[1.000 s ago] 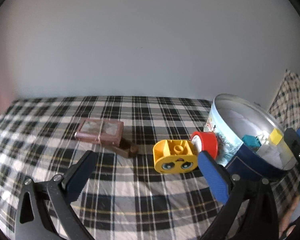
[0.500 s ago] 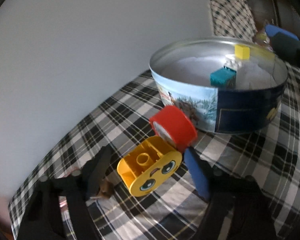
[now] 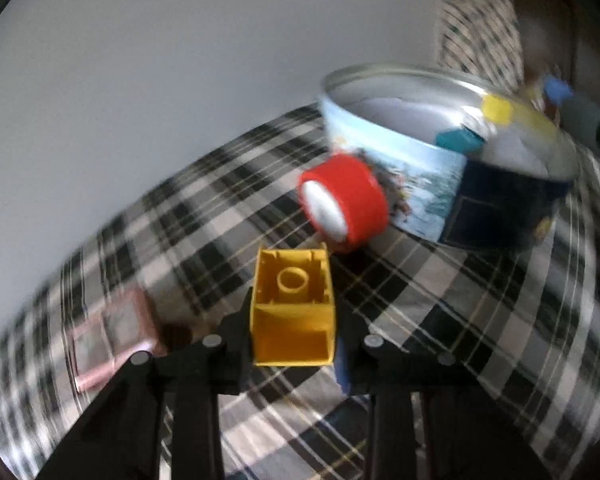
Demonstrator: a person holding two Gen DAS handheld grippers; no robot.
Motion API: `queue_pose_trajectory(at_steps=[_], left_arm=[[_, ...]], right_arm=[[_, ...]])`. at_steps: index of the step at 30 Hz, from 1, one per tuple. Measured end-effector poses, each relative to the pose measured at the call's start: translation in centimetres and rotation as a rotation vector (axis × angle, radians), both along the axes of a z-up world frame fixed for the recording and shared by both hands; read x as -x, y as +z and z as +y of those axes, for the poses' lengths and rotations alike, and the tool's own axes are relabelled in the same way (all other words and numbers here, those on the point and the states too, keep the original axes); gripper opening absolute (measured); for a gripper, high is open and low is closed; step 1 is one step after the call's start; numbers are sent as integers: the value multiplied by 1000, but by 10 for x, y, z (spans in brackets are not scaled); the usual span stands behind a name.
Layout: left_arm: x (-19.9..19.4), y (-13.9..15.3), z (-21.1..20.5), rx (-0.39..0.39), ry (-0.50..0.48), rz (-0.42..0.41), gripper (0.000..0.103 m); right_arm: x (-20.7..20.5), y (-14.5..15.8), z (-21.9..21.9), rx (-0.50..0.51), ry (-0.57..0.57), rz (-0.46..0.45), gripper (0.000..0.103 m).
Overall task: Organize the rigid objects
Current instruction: 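Grasp the yellow face brick with the left tool while the right tool grasps the red tape roll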
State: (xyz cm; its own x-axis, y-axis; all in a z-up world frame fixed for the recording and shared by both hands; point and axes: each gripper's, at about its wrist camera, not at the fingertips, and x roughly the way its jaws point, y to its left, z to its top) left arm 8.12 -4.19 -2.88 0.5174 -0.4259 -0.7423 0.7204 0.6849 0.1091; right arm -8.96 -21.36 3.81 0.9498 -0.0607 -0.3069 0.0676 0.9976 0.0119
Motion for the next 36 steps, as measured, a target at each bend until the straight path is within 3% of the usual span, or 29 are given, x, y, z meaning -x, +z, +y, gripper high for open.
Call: queue_pose_trajectory(at_steps=[3,7,13,20,25,29,36], left_arm=[[4,2,7,14,86,-13,30],[10,10,22,107,150,-5,30],[17,15,50,160,334,-38,30],[16,26,90,259,503,-49,30],[15,34,100,267,542,-84,30],[14,36,107,292,549,-63,30],[16,38,113,299,579,-68,30]], right_arm=[[-2,-1,4,-9,4,11,74],[-9,-4,16,-65,44,60,62],[-25,-9,51,-100,98,121,61],[-56,-17,66,-131,78,207,61],[-77,-24,64,-168,40,274,61],[-91,-28,70,-178,32,333,58],[-127,-39,79,-173,-98,421,51]])
